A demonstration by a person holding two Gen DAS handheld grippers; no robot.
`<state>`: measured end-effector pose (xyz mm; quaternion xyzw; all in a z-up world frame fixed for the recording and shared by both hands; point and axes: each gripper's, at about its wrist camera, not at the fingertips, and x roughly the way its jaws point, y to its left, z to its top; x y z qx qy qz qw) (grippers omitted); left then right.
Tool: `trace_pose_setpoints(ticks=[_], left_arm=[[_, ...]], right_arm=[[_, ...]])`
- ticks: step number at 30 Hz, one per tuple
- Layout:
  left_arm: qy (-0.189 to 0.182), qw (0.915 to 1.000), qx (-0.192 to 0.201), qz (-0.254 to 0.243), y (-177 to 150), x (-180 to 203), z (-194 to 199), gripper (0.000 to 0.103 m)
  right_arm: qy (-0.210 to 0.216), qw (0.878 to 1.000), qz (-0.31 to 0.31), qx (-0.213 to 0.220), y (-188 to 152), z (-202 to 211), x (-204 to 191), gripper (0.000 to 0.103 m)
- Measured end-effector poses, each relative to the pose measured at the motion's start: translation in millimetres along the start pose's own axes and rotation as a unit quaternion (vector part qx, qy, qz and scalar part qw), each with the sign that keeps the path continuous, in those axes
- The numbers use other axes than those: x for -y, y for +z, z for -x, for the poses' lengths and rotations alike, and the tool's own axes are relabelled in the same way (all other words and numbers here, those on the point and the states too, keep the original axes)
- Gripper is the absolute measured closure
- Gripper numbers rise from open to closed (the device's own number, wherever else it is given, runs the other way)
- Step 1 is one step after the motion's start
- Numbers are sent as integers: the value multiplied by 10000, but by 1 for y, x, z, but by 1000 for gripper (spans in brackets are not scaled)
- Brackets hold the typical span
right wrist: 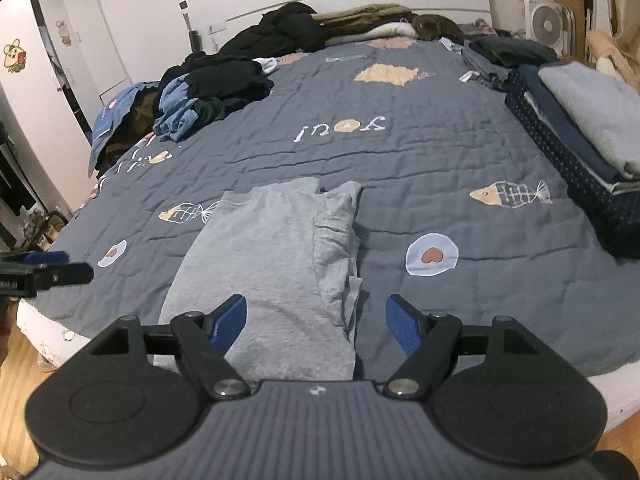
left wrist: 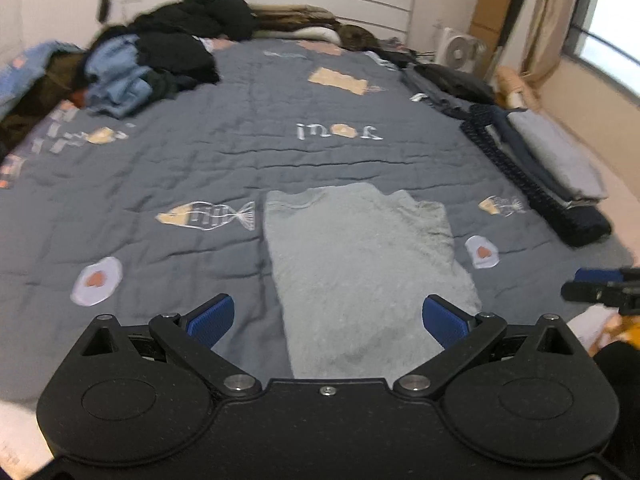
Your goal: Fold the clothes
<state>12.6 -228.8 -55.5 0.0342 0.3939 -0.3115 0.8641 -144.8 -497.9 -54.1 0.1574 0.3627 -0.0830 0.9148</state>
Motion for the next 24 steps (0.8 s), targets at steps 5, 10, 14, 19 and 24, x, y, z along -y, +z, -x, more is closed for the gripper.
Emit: trace_pose_setpoints(ticks=[5,10,14,19,24], left_arm=[[-790,9962,-220,286,21,-46,-39,2],[-1363,9873,-382,723,33,-80,-86,2],[-1596,9804,-590,989,37,-98,-125,2],[-1780,9746,-774,1121,44,-111,-166,2],[-1811,9721,-976,1128,46,-118,-197,2]], right_arm=[[43,9999,-118,9,2,-12,11,27],[111,9993,-333,84,0,-16,20,27],[264,9987,-433,101,-2,-21,27,27],[206,9986,-487,28,-2,-30,30,27],[284,9985,-463,-20,2,-44,32,27]])
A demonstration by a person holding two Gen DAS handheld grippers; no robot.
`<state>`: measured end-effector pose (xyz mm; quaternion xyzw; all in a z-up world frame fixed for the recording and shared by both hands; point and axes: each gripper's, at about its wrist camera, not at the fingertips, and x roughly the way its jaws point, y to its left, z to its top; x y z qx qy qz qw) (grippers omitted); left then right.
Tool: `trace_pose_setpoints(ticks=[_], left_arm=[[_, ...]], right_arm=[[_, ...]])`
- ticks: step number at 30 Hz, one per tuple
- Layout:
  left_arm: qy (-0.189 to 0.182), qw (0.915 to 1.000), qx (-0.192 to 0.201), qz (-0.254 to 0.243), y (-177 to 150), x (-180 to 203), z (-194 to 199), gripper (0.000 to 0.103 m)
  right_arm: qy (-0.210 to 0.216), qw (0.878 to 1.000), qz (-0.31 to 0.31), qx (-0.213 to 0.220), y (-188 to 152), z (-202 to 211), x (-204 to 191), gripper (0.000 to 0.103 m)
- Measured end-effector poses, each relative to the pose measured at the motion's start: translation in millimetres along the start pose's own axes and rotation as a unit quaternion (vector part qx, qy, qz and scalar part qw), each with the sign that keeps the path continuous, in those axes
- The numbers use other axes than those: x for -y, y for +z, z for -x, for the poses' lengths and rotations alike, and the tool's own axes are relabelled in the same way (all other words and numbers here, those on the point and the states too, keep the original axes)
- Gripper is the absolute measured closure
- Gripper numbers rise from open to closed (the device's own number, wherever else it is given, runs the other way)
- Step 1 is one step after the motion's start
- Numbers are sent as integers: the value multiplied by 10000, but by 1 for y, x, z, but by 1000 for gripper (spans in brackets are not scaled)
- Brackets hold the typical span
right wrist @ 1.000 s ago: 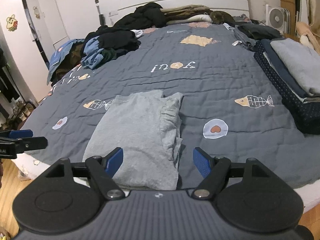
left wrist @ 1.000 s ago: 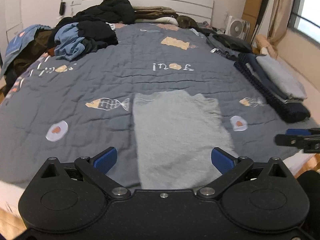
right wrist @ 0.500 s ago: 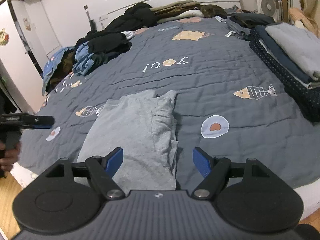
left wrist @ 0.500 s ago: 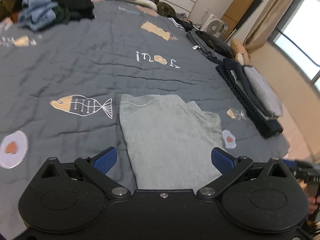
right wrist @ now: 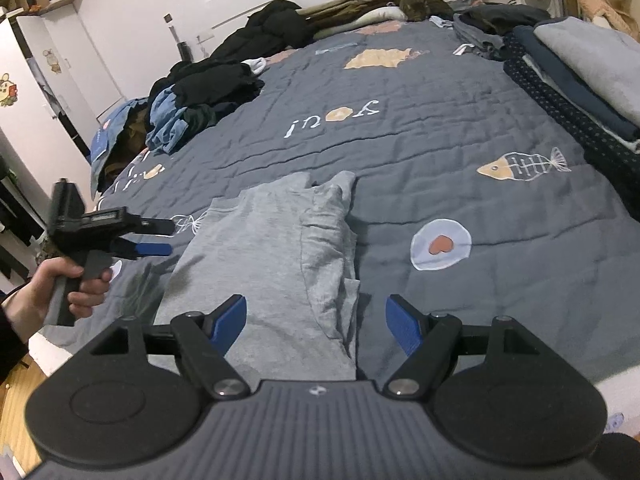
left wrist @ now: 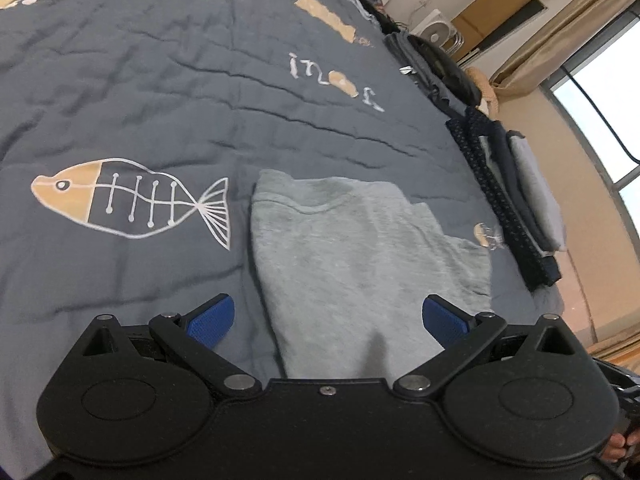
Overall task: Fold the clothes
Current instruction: 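Lower the left gripper toward the shirt's folded edge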
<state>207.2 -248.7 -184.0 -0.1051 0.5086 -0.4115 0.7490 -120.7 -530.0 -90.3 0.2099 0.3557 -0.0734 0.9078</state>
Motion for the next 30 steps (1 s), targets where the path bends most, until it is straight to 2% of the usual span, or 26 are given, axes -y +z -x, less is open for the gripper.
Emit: trace_pose_setpoints(ticks=[9,18,21,26,30], left_arm=[[-13,9999,-139,10,15,-13,-31,2],[-136,9996,-239,-83,31,-7,-62,0],[-295,9992,-283,-44,36,-4,-65,1],[-688,9944,-627,-509,30,11,-69,1],[-631,9922,-617,-879,19,12,-72,1]], right_arm=[[55,9998,90,-197,9,-22,2,27],[181,9996,19,-222,6,-22,10,27],[210,9995,30,-253,4,-23,10,27],[266,9993,5,-267,4,-22,11,27],[261,9991,-16,-325,3,-24,12,27]])
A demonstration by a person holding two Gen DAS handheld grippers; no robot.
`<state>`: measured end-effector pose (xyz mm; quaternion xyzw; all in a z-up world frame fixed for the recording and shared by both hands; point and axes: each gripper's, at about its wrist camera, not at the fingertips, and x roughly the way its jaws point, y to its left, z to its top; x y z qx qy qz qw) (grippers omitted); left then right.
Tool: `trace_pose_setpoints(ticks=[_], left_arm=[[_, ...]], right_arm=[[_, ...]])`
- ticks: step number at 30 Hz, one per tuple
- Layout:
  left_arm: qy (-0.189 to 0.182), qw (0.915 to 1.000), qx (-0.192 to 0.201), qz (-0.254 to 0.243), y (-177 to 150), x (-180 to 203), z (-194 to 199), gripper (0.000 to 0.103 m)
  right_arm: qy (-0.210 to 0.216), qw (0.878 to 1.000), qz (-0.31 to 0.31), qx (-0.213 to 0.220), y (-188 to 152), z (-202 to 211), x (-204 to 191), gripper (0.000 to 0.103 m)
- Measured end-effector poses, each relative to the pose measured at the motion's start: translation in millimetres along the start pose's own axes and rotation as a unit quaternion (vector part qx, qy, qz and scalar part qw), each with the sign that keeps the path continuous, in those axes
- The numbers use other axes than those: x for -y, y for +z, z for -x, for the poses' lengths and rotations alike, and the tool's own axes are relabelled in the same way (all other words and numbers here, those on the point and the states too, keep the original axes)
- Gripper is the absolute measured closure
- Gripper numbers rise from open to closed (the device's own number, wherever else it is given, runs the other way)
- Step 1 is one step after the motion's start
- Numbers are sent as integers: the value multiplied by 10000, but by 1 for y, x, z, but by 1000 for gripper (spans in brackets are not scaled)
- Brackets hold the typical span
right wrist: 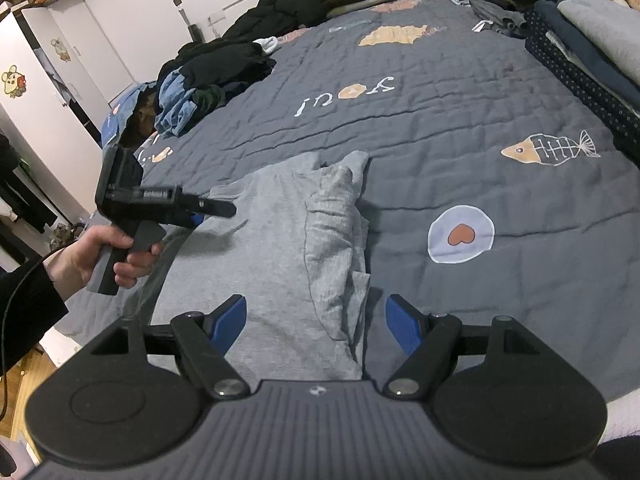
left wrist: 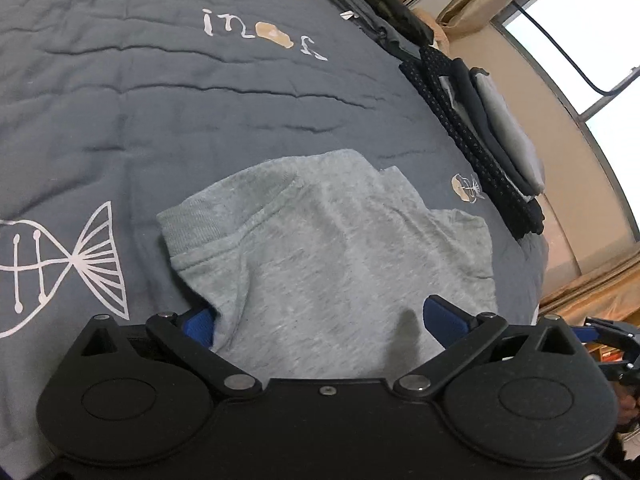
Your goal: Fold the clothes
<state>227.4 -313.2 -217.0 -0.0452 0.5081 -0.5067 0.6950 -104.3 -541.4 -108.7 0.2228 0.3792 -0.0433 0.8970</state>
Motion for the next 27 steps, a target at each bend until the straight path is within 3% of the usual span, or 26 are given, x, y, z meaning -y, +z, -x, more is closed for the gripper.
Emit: trace_pose_setpoints(ticks=[8,10,11,12,13,14,21,25,27], left_arm=[[-99,9991,304,292,17,-15,-4,2],[-149,9985,342,411,22,-22,-5,9],[-154,9981,363,474,24,-26,-4,24],[-160,9977,385,537,26,-30,-3,54],[-165,9972,407,599,28,-34,-3,72],[-197,9974,379,579,28,-34,-3,82],[-342,9977,190,546,26,-35,-7,84],[-342,9972,180,636,25,-40,-11,83],[-347,9970,202,655,24,-41,-12,83]], right_arm=[[-9,10000,56,-32,-1,-1,1,27],[74,9999,15,-138,1,-2,6,27],[116,9997,-7,-192,1,-3,9,27],[159,9996,-29,-246,2,-3,11,27],[253,9990,-94,-354,3,-5,16,27],[393,9979,-154,-491,3,-6,20,27],[1424,9808,-483,-1239,5,-27,48,27],[1794,9682,-810,-1542,0,-54,67,27],[1768,9642,-886,-1764,0,-66,76,27]])
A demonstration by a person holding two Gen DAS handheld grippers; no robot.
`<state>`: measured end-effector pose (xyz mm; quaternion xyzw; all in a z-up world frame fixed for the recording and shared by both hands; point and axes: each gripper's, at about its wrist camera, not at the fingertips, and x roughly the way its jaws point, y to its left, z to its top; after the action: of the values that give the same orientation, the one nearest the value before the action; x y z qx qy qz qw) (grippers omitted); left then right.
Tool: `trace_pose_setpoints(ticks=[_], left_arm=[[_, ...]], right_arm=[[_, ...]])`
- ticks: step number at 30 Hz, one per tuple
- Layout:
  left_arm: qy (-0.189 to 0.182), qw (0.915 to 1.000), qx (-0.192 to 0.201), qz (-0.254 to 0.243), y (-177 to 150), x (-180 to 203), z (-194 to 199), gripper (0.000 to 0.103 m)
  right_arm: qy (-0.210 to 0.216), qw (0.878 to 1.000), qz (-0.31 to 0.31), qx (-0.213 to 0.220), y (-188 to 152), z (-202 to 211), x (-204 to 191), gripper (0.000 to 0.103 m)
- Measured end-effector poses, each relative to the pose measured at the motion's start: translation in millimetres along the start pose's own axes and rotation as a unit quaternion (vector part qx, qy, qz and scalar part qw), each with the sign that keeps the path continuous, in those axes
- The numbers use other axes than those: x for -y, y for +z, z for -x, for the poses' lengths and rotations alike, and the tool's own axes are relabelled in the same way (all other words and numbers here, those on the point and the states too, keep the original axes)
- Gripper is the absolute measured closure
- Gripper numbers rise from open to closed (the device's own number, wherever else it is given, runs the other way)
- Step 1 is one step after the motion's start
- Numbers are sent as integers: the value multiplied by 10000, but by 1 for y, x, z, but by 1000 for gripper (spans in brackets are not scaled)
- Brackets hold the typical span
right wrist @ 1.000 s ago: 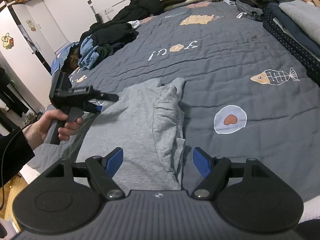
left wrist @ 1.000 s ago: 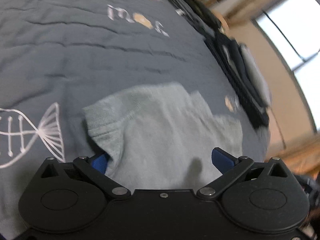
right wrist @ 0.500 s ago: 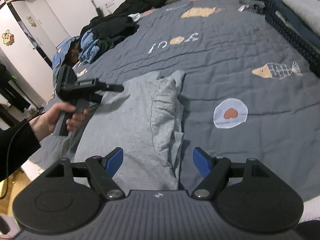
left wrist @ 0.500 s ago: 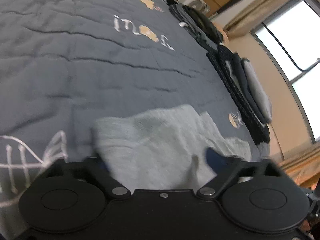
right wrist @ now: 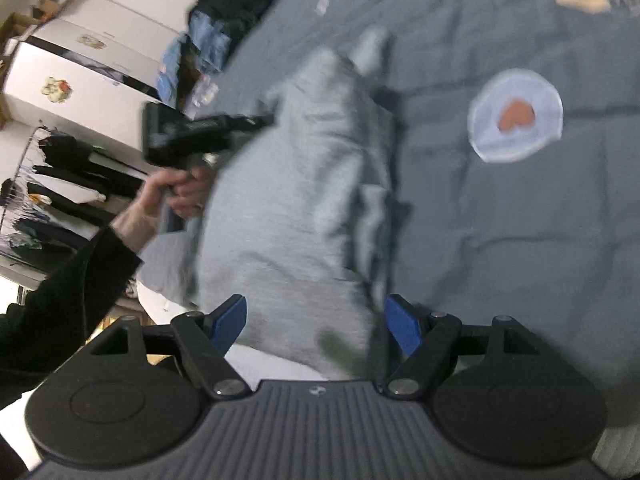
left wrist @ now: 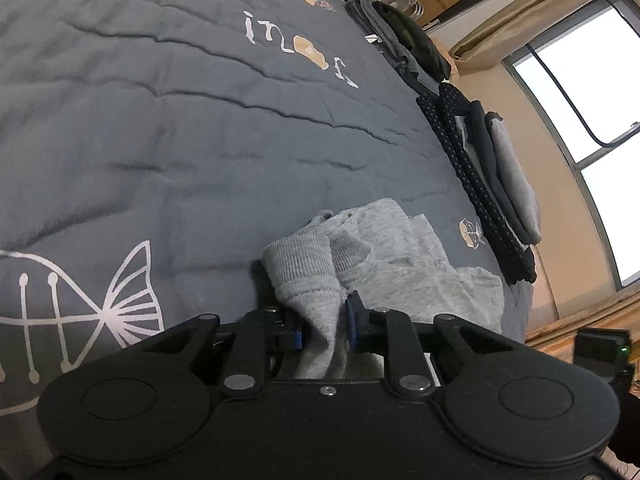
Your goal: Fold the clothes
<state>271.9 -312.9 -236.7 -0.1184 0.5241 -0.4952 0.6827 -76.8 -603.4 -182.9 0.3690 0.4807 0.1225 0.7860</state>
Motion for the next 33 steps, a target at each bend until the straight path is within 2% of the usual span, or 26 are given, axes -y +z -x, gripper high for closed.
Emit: trace_pose_setpoints(ticks=[2,10,13,15,19,24,27,33], left_arm=[[-7,10000,12,3,-1,-1,1,83],[-5,10000,0,-31,-1,-3,2,83],[-1,10000,-6,-43,-2,-4,2,82],[-2,10000,-2,-44,-3,-4,2,81],[-5,10000,-3,-42,-3,-4,2,81],[3,10000,-12,-52,-2,-3,1,81],[3,10000,-11,-59,-2,-3,1,81],[-9,10000,-10,-56,-2,-3,0,81]], right_arm=[[-36,9999,56,-78,2,-7,8,27],[435,9990,98,-79,5,-25,13,27],[428,9987,240,-142,8,-34,10,19],[551,9978,322,-193,9,-38,6,0],[498,9982,229,-224,12,-43,-1,0],[1004,9944,254,-222,10,-41,-4,1],[1160,9929,89,-239,10,-46,2,0],[1185,9924,-132,-312,15,-51,5,0]])
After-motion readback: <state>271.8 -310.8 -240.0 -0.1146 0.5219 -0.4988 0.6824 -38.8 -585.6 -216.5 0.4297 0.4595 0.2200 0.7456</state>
